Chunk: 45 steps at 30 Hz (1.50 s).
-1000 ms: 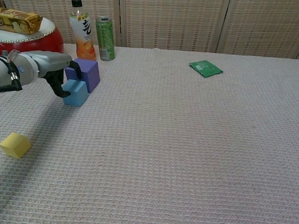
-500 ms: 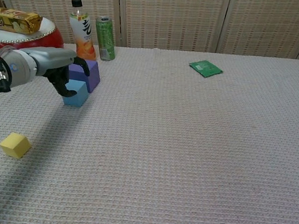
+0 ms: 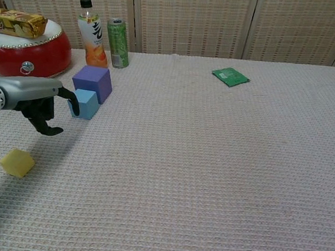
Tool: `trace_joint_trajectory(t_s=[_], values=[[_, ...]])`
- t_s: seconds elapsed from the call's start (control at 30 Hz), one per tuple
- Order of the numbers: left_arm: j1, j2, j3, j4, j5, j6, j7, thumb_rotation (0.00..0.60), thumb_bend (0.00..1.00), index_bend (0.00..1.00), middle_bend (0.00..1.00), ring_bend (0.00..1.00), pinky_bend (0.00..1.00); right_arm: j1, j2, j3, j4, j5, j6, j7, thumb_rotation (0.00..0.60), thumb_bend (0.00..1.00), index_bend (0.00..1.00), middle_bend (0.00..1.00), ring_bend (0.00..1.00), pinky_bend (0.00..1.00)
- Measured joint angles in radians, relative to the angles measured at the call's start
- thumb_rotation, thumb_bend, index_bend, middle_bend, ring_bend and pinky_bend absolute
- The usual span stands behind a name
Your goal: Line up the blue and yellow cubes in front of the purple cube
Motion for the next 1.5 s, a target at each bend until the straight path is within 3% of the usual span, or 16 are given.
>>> trace_joint_trajectory(t_s=[0.2,0.8,1.5], values=[[0.000,-0.011,-0.003,0.020,-0.018,-0.030,-0.030,0.600,0.38,0.20,1.00,1.00,1.00,0.001,0.000,0.002,-0.001,0.006,-0.002,-0.002,0.463,0.02,0.00,0.00,0.00,0.00],[-0.035,-0.042,-0.003,0.115,-0.084,-0.112,-0.042,0.600,0.38,0.07,1.00,1.00,1.00,0.006,0.000,0.012,-0.001,0.031,-0.013,-0.005,0.462,0.02,0.00,0.00,0.00,0.00],[-0.058,-0.050,-0.019,0.185,-0.128,-0.150,-0.083,0.600,0.38,0.09,1.00,1.00,1.00,0.007,0.002,0.015,-0.003,0.041,-0.013,-0.003,0.461,0.02,0.00,0.00,0.00,0.00]])
